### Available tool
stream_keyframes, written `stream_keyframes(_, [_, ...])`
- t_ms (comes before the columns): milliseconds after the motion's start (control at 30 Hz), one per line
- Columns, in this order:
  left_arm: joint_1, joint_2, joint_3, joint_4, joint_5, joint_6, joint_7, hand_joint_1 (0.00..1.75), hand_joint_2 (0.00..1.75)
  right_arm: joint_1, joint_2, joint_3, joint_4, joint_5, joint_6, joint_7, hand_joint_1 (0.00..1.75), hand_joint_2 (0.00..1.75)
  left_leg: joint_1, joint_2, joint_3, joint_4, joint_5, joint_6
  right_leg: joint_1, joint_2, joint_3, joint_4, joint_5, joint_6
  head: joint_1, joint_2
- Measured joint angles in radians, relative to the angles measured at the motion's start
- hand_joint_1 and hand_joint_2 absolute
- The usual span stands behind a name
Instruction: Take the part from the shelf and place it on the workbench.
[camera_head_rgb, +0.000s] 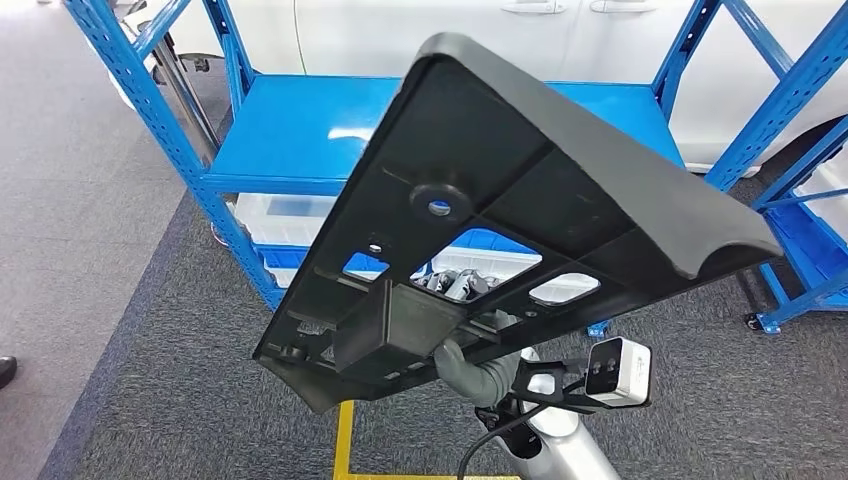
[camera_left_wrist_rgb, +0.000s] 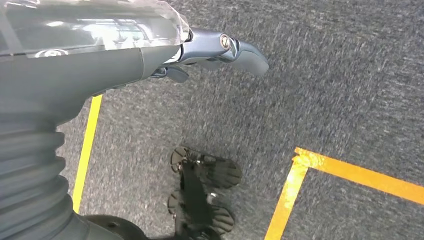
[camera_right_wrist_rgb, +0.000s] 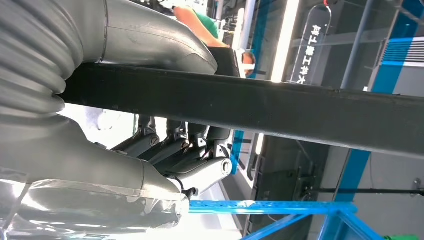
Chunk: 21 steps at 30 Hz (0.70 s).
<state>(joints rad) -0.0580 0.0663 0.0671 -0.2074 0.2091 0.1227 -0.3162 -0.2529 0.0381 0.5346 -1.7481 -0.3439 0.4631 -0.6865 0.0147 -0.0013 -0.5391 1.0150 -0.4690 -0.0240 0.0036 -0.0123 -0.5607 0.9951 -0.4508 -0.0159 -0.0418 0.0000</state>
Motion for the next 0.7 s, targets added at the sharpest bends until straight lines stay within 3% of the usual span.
stream_keyframes(100, [0.001,0.002,0.0,0.001,-0.01,0.018,0.023,0.0,1.75,0.0,-0.004,0.0,0.006,0.008,-0.01,-0.005,1.36,1.75,-0.001,-0.002,-0.002,-0.014,0.003,0.022,0.002,0.002,-0.01,0.009,0.006,0.016,0.0,0.0])
stream_keyframes(167, [0.0,0.002,0.0,0.001,-0.014,0.024,0.036,0.0,1.75,-0.006,-0.01,0.0,0.011,0.012,-0.017,-0.005,1.36,1.75,0.003,-0.001,-0.009,-0.017,0.011,0.036,0.0,0.005,-0.028,0.043,-0.019,0.027,0.0,0.0])
stream_keyframes(267, [0.0,0.002,0.0,0.001,-0.012,0.033,0.053,0.0,1.75,-0.018,-0.02,0.0,0.023,0.005,-0.022,0.001,1.36,1.75,0.003,0.0,-0.026,-0.018,0.023,0.047,-0.006,0.008,-0.109,0.227,-0.122,0.039,0.0,0.0])
stream_keyframes(300, [0.001,0.002,0.0,0.001,-0.01,0.037,0.056,0.0,1.75,-0.021,-0.023,0.001,0.028,0.001,-0.022,0.005,1.36,1.75,0.002,0.0,-0.032,-0.018,0.026,0.047,-0.007,0.008,-0.132,0.283,-0.143,0.041,0.0,0.0])
stream_keyframes(333, [0.001,0.001,0.001,0.001,-0.008,0.041,0.06,0.0,1.75,-0.023,-0.025,0.003,0.033,-0.002,-0.021,0.009,1.36,1.75,0.002,-0.001,-0.036,-0.017,0.03,0.046,-0.008,0.008,-0.139,0.305,-0.144,0.042,0.0,0.0])
stream_keyframes(367, [0.002,0.0,0.001,0.001,-0.008,0.044,0.062,0.0,1.75,-0.027,-0.027,0.004,0.038,-0.004,-0.021,0.012,1.36,1.75,0.002,-0.001,-0.038,-0.017,0.032,0.045,-0.009,0.008,-0.125,0.285,-0.127,0.04,0.0,0.0])
stream_keyframes(433, [0.002,-0.005,0.001,0.001,-0.011,0.049,0.066,0.0,1.75,-0.036,-0.03,0.007,0.044,-0.005,-0.021,0.015,1.36,1.75,0.001,-0.002,-0.04,-0.017,0.036,0.042,-0.007,0.008,-0.05,0.152,-0.064,0.03,0.0,0.0])
stream_keyframes(500, [0.001,-0.012,0.001,0.001,-0.019,0.05,0.071,0.0,1.75,-0.043,-0.032,0.008,0.045,-0.005,-0.021,0.014,1.36,1.75,-0.003,-0.001,-0.042,-0.015,0.04,0.035,-0.002,0.008,0.011,0.031,-0.027,0.018,0.0,0.0])
stream_keyframes(633, [0.001,-0.027,-0.002,0.001,-0.034,0.064,0.088,0.0,1.75,-0.039,-0.039,0.008,0.044,0.002,-0.015,0.008,1.36,1.75,-0.004,0.009,-0.046,-0.015,0.042,0.014,-0.001,0.019,0.02,-0.007,-0.013,0.003,0.0,0.0])
stream_keyframes(700, [0.001,-0.032,-0.005,0.001,-0.042,0.075,0.099,0.0,1.75,-0.034,-0.042,0.007,0.044,0.022,-0.012,-0.001,1.36,1.75,-0.004,0.01,-0.067,0.034,0.004,0.006,-0.007,0.026,0.021,-0.019,-0.002,-0.007,0.0,0.0])
